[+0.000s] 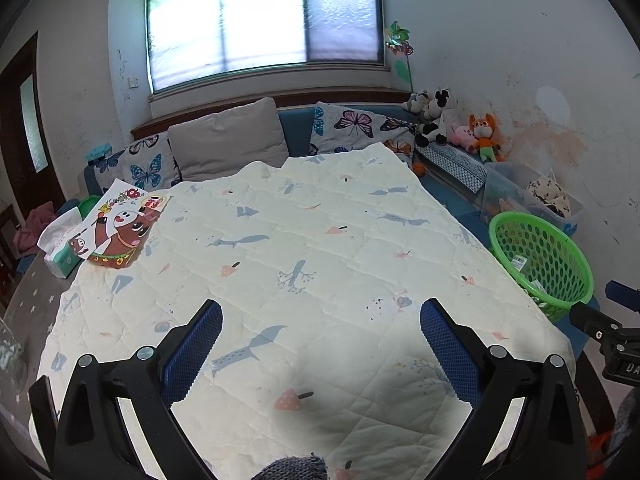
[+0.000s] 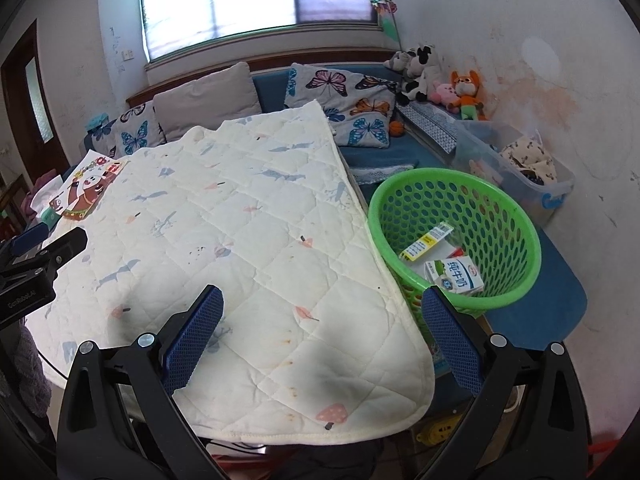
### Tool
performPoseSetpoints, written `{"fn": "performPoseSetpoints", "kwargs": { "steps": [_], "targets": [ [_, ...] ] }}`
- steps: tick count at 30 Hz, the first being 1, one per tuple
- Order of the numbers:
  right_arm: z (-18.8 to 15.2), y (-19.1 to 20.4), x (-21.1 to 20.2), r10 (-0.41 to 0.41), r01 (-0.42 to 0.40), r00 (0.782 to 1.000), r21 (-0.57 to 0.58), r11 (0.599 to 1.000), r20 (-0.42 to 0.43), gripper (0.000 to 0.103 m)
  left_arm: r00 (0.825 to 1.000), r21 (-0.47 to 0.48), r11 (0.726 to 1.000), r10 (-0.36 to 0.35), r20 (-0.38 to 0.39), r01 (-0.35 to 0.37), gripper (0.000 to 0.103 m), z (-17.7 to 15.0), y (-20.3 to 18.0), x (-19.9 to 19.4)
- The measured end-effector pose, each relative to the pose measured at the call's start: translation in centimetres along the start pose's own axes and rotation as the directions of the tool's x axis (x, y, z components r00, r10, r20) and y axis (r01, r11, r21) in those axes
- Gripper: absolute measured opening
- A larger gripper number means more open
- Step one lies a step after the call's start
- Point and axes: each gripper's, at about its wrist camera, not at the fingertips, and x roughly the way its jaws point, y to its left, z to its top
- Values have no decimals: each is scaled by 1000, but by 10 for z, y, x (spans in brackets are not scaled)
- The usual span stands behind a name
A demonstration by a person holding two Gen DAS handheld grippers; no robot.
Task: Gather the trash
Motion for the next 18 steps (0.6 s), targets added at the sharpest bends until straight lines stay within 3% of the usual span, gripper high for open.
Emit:
{"fn": "performPoseSetpoints", "kwargs": {
  "steps": [18],
  "targets": [
    [0,10,7,61,-61,998,-30,998,-4,99,997,-51,996,73,-19,-74,96,-9,14,-8]
  ]
}}
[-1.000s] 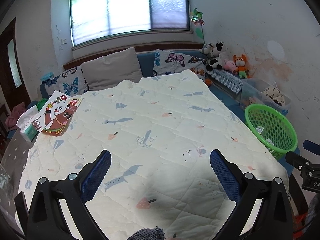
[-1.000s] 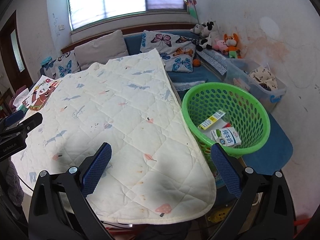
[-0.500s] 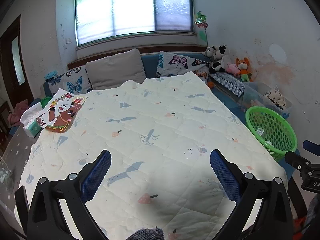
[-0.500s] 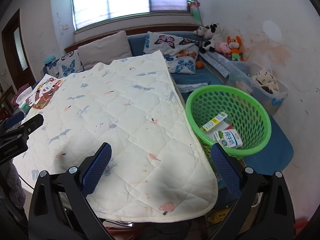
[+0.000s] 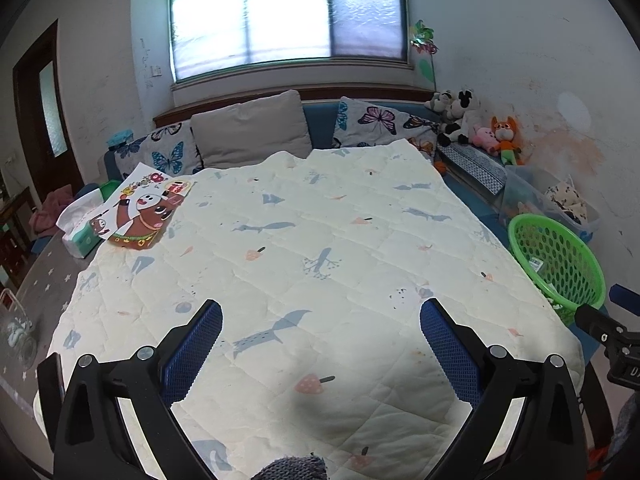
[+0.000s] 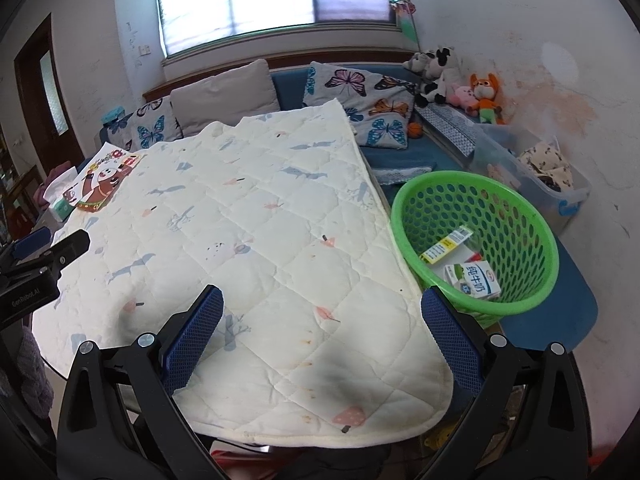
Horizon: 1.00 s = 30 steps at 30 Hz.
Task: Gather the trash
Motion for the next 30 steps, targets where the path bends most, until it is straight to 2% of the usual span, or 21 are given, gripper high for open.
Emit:
{"fn": "performPoseSetpoints", "kwargs": {
  "steps": [30],
  "targets": [
    [-1,4,7,15,-15,1000,-12,1000,-9,99,1000,-15,1000,8,-3,-8,96,0,6,1]
  ]
}}
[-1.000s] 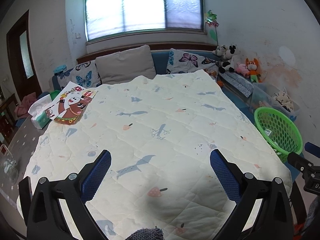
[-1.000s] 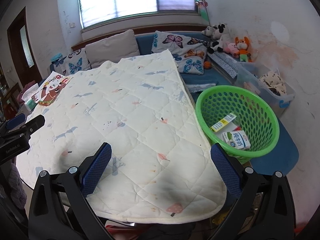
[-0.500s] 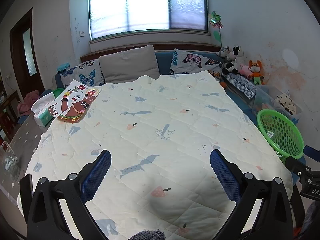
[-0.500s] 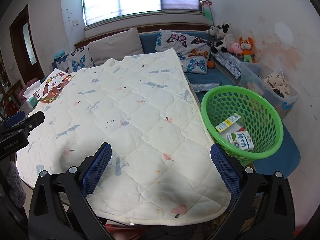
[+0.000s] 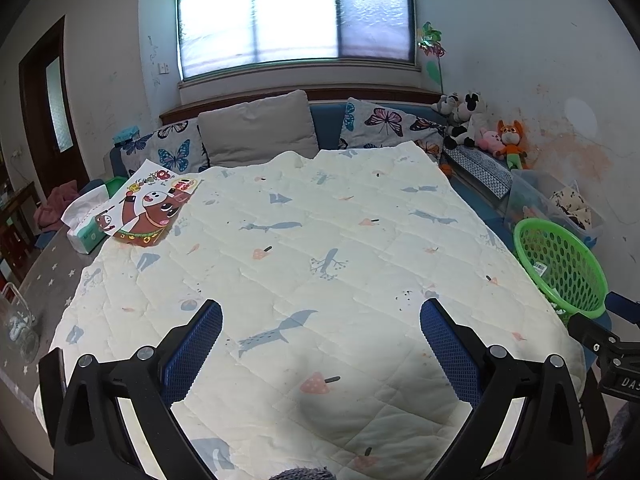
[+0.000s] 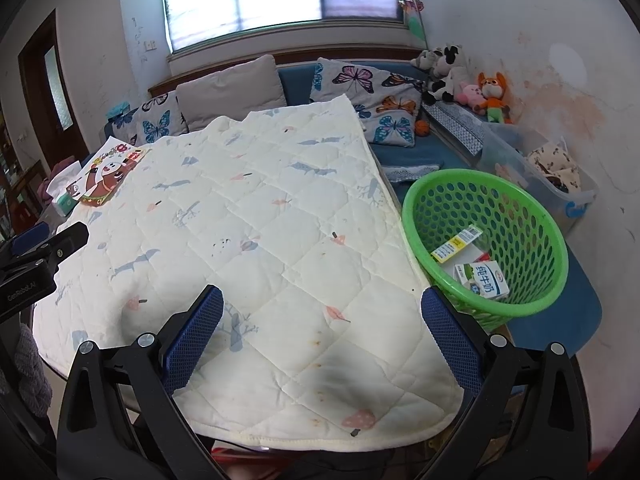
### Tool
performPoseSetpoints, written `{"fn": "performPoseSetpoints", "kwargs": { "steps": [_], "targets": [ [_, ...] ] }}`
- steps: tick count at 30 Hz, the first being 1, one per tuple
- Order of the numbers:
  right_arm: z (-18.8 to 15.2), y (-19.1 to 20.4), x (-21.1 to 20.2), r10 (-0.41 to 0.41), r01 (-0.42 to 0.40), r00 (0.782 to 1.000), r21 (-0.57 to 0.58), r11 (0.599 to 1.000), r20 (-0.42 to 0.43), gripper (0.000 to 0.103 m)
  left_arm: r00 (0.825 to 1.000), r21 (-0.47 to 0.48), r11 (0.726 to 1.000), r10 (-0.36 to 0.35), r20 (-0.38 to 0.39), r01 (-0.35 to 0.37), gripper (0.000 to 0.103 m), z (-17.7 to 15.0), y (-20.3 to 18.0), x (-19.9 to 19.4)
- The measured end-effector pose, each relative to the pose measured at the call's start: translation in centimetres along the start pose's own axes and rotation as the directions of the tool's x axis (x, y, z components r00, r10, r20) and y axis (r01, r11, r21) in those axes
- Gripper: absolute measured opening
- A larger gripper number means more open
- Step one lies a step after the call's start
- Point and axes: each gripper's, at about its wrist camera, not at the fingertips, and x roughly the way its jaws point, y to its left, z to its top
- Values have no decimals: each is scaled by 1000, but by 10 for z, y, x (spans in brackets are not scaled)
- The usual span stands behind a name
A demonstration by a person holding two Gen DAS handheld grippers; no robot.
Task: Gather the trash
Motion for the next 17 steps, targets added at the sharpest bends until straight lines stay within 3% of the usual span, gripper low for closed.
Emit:
{"fn": "performPoseSetpoints", "kwargs": {
  "steps": [17],
  "targets": [
    [-3,3,7,5,-5,1000,-2,1000,-4,99,1000,-23,999,21,3,-21,96,0,4,-1]
  ]
}}
